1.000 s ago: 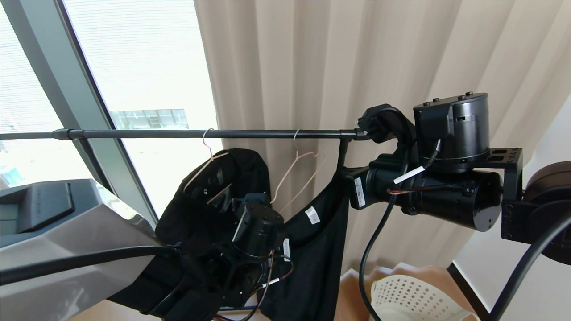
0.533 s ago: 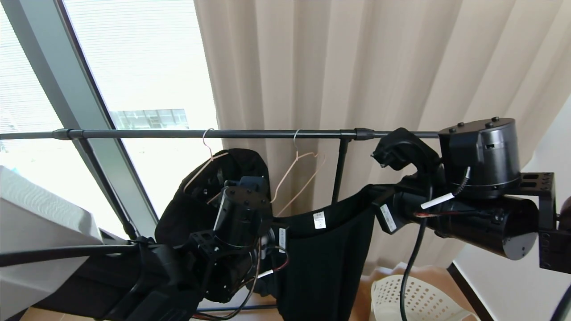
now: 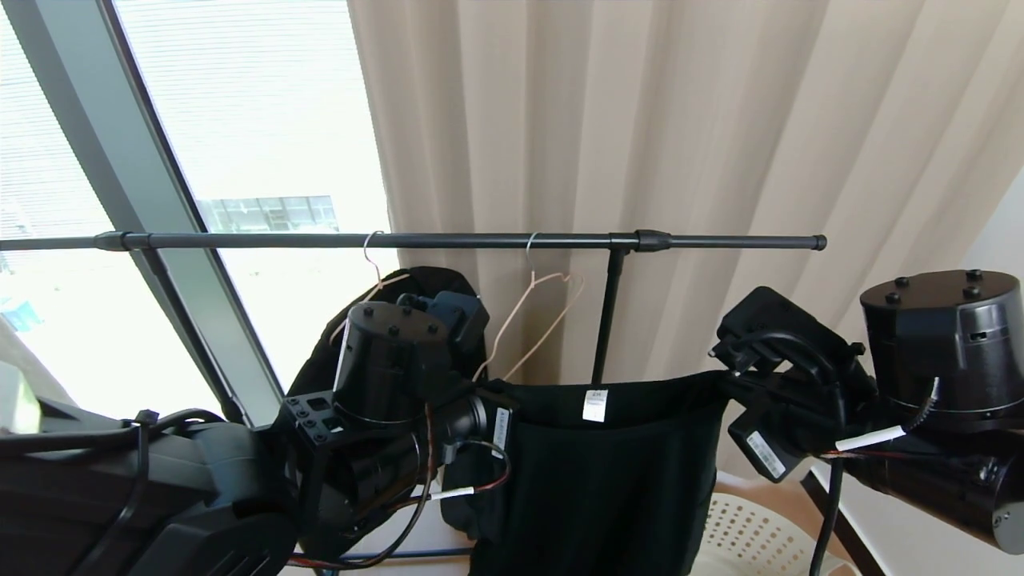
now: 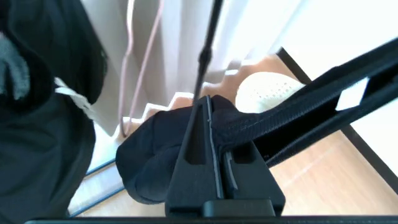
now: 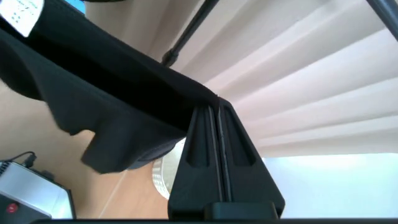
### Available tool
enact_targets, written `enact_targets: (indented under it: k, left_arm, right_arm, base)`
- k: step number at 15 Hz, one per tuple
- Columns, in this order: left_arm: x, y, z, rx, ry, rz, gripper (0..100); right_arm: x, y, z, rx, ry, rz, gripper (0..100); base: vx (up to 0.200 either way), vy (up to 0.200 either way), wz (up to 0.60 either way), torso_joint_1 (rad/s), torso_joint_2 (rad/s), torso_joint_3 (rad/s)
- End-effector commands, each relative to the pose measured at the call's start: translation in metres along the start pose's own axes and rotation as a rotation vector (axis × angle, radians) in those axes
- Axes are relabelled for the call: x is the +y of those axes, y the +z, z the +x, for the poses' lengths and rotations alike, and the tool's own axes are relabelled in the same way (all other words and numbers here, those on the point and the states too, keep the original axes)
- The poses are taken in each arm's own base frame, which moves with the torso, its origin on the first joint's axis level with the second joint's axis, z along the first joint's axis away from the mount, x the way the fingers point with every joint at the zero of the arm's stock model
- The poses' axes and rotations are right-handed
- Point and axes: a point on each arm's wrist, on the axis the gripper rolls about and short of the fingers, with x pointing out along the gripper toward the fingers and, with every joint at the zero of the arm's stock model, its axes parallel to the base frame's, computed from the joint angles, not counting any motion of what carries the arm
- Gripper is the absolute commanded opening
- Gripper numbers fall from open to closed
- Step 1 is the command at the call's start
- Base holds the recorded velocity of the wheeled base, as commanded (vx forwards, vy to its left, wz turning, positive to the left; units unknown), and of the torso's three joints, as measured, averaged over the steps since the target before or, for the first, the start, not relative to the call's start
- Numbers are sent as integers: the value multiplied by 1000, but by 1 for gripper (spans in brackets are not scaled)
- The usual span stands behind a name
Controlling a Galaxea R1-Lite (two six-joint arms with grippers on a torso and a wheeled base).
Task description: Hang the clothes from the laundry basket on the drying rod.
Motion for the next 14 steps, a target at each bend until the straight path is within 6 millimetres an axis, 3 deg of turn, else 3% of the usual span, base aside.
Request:
enact_targets:
  k: [1,3,7,14]
  left_arm:
    - [-2,3,-3,-13,-28,15,0]
    - [-4,4,-3,-12,-63,28,0]
    - [-7,20,2,-61,-95,26,0]
    - [-27,61,11,-155,-214,98,0]
  right_arm:
    - [4,0,0,4,-3,-13,0]
    - [2,0,-5,-4,-9,-14,0]
    - [-7,-9,-37,-91,53,-119,0]
    - [30,-21,-80,-150,294,-311,0]
  base:
    - [0,0,0,0,0,0]
    - [0,0,0,0,0,0]
    - [0,0,0,0,0,0]
    - [0,0,0,0,0,0]
